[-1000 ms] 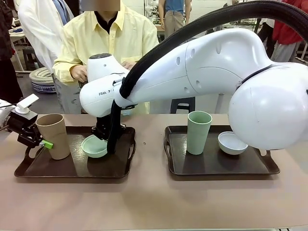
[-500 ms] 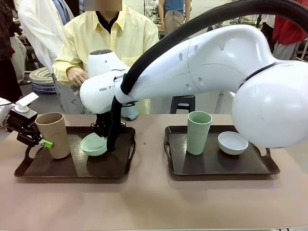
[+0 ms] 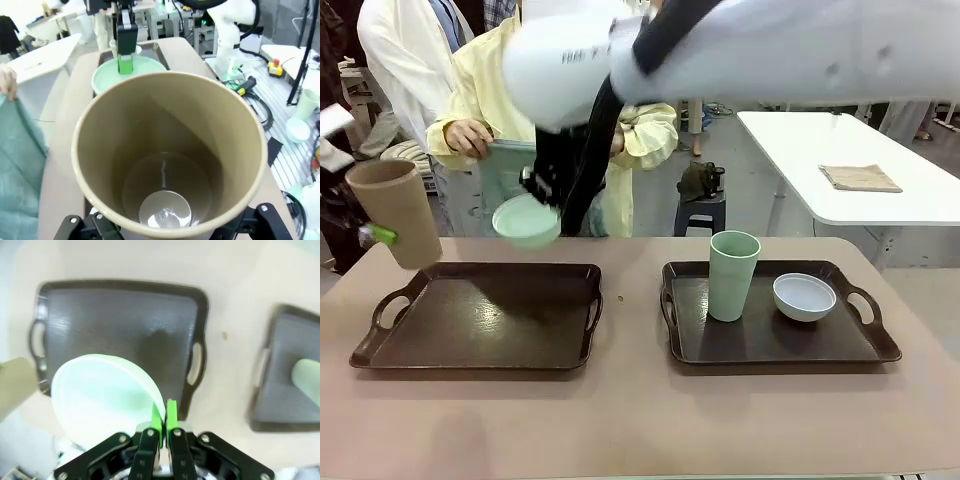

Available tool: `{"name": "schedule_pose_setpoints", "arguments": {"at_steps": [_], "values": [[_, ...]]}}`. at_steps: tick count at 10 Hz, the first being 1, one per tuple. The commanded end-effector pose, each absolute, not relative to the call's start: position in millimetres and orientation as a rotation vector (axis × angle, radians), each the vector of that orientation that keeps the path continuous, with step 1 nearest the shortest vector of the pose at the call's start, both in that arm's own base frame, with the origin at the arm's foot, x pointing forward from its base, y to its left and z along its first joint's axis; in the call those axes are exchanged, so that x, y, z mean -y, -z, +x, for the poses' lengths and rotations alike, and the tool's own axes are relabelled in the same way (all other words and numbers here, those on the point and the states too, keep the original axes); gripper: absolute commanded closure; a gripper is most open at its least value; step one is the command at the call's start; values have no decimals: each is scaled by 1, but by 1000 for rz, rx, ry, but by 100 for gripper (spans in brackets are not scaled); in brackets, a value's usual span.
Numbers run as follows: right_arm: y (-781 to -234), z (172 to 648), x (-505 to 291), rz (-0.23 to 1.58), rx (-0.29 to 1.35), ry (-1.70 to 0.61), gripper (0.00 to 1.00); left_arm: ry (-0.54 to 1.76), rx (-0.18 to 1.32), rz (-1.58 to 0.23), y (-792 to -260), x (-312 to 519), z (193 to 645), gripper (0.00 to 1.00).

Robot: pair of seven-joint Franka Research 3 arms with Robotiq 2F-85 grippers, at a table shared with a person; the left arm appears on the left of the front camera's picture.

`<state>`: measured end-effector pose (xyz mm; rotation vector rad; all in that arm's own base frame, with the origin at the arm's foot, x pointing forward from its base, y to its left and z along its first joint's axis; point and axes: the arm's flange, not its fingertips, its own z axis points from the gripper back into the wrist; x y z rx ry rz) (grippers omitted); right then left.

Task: Set up a tray with a mat and arrange the tableware.
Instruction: Pick up the Picnic Bowl and Reusable plastic cup from the Handle tray in front of the human's position and hold them in the air, then place the Picnic Bowl and Reusable plastic cup back onto the Handle tray in front of the human's position.

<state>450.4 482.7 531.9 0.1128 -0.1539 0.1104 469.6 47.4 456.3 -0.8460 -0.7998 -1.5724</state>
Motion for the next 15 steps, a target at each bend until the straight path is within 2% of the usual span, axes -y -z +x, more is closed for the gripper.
{"name": "schedule_pose_setpoints", "arguments": {"at_steps": [1,3,6,7,15], "values": [[-555,422,-465,119,180,-94,100,1591,818,-806,-495,-47,454,100],[-582,408,-468,121,165,-107,100,1594,839,-769,-538,-48,445,100],[-571,418,-466,154,9,-149,100,1601,858,-757,-543,-49,442,100],[-591,404,-472,122,143,-135,100,1601,858,-757,-543,-49,442,100],[-591,404,-472,122,143,-135,100,1601,858,-757,-543,-49,442,100]]}}
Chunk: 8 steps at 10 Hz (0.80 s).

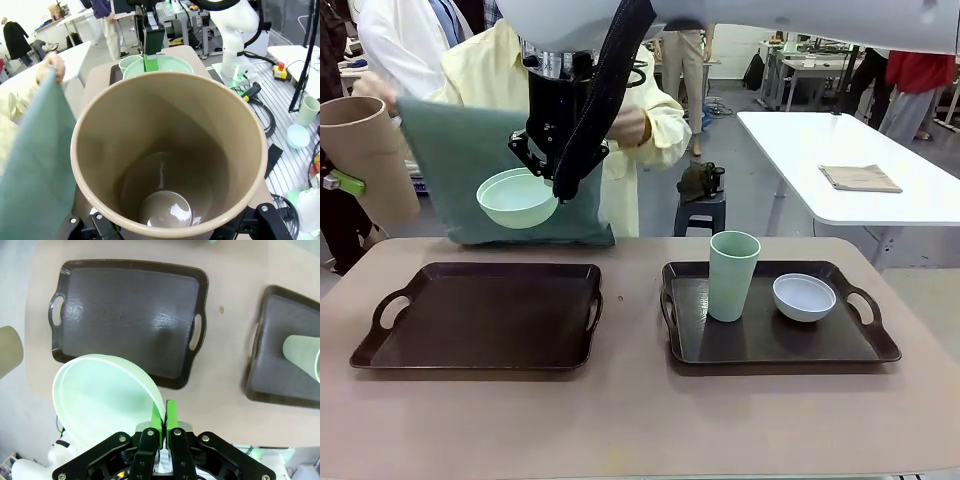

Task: Set up a tray with a mat and arrange the tableware.
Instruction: Place the Picnic Bowl and Reusable plastic cup back onto the Handle tray in front of the human's position.

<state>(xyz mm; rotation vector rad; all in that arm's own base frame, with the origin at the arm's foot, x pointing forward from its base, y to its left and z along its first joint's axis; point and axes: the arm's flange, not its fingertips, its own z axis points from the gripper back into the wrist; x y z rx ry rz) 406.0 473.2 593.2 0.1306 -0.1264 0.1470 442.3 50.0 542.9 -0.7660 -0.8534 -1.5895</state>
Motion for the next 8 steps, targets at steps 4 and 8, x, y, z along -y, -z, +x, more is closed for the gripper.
{"name": "schedule_pose_setpoints", "arguments": {"at_steps": [4,8], "values": [[-591,404,-472,122,143,-135,100,1601,858,-757,-543,-49,442,100],[-591,404,-472,122,143,-135,100,1601,858,-757,-543,-49,442,100]]}}
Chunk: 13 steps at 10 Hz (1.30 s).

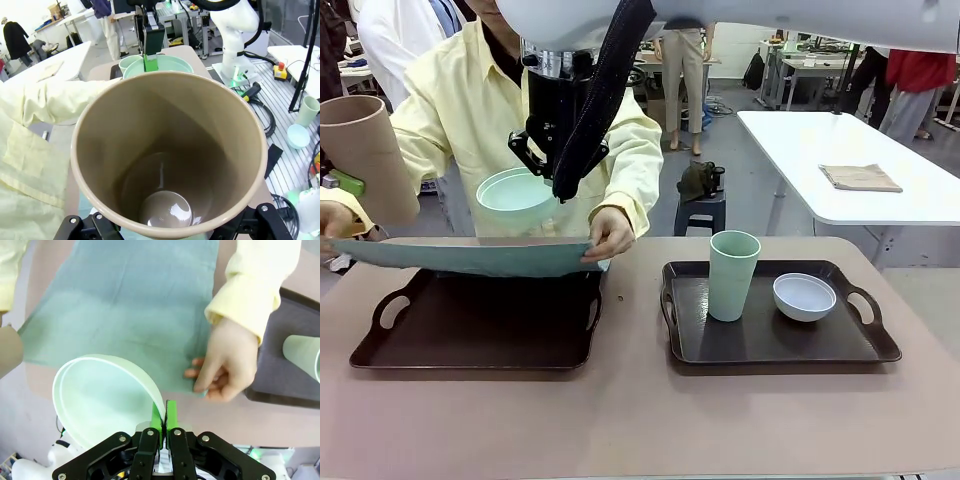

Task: Set up a tray with a mat and arrange the tableware.
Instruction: Place the Picnic Bowl and Reusable plastic cup back onto the Handle tray in front of the human's position.

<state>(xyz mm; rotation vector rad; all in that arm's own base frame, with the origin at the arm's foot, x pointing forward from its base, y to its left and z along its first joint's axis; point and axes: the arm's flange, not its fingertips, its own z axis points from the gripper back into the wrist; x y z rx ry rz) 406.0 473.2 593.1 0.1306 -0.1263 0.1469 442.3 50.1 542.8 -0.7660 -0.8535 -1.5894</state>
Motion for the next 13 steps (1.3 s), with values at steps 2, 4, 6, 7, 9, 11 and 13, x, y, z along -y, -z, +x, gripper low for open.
{"name": "schedule_pose_setpoints", "arguments": {"at_steps": [2,4,6,7,9,11,13], "values": [[-591,404,-472,122,143,-135,100,1601,858,-757,-543,-49,442,100],[-591,404,-472,122,143,-135,100,1601,858,-757,-543,-49,442,100],[-591,404,-472,122,143,-135,100,1601,858,-757,-543,-49,442,100],[-591,404,-472,122,143,-135,100,1601,858,-757,-543,-49,442,100],[-591,404,-472,122,143,-135,100,1601,858,-757,-543,-49,442,100],[-591,404,-472,122,143,-135,100,1601,858,-757,-543,-49,442,100],[-591,404,-472,122,143,-135,100,1601,858,-757,-543,-49,442,100]]}}
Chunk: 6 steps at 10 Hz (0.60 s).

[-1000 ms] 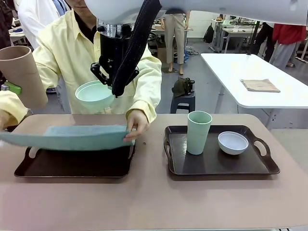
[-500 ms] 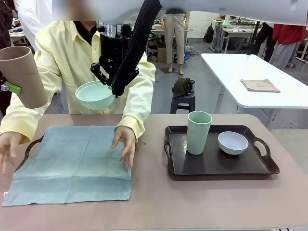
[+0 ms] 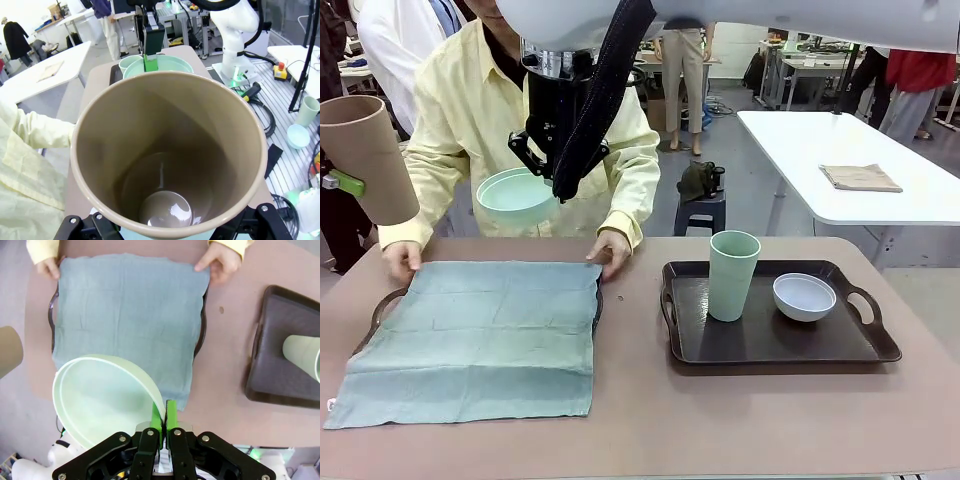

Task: Set up a tray with a mat and arrange the tableware.
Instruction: Place the Picnic Bowl and Reusable plastic cup back onto the Handle tray in front of the human's position.

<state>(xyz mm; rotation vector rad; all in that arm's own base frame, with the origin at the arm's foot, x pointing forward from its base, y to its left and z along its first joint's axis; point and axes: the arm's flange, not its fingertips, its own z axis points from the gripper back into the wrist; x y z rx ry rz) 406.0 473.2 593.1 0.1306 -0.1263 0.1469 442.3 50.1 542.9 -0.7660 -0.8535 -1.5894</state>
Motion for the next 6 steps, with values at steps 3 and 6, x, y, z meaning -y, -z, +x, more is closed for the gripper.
{"name": "schedule_pose_setpoints", "arguments": {"at_steps": [3,6], "values": [[-591,404,-472,122,143,-135,100,1601,858,-757,-543,-49,442,100],[-591,404,-472,122,143,-135,100,1601,858,-757,-543,-49,442,100]]}}
